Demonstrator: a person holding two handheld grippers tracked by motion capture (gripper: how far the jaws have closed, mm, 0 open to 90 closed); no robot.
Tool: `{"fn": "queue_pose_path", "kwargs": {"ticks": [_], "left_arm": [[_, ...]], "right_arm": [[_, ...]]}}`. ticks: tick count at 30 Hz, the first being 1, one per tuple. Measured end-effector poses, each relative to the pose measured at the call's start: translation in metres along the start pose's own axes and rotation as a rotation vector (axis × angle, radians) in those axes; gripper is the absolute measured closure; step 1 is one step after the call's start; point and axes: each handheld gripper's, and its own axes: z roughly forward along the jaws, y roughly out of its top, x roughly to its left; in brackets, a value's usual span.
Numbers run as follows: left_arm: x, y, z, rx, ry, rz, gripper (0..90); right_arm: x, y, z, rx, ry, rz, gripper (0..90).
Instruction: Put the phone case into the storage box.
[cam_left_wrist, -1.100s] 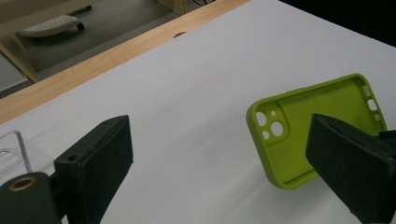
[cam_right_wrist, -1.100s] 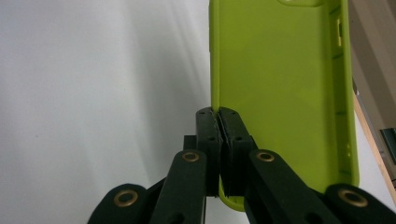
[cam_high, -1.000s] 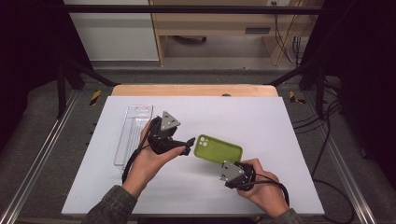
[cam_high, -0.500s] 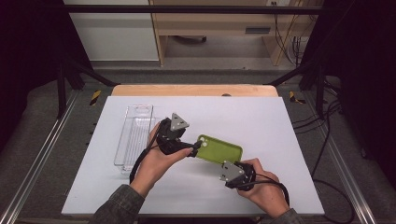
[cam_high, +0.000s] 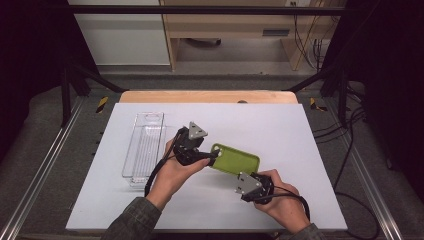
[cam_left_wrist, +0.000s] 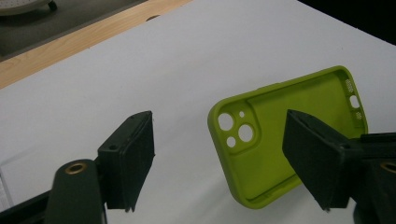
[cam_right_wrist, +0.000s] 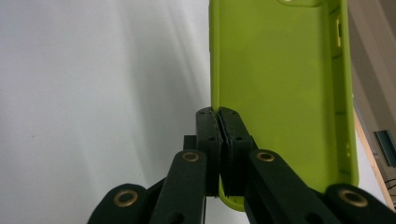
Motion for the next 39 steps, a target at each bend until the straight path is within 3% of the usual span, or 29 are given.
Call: {"fn": "queue_pose_path", "kwargs": {"ticks": [7,16,24,39], "left_arm": [[-0.001,-0.002,0.007,0.030,-0.016,-0.013,31.2],[0.002,-0.002,0.013,0.063,-0.046,-0.048,47.5],[0.002,-0.003,0.014,0.081,-0.061,-0.065,56.7],[0.005,-0.004,0.017,0.100,-0.095,-0.110,65.7]], "right_arm": [[0.000,0.000,-0.001,-0.003,-0.003,-0.005,87.8],[-0.001,0.002,-0.003,-0.005,-0.010,-0.015,87.8],[-0.002,0.002,-0.004,-0.004,-0.011,-0.017,87.8],[-0.001,0.003,-0.005,-0.006,-0.015,-0.024,87.8]]}}
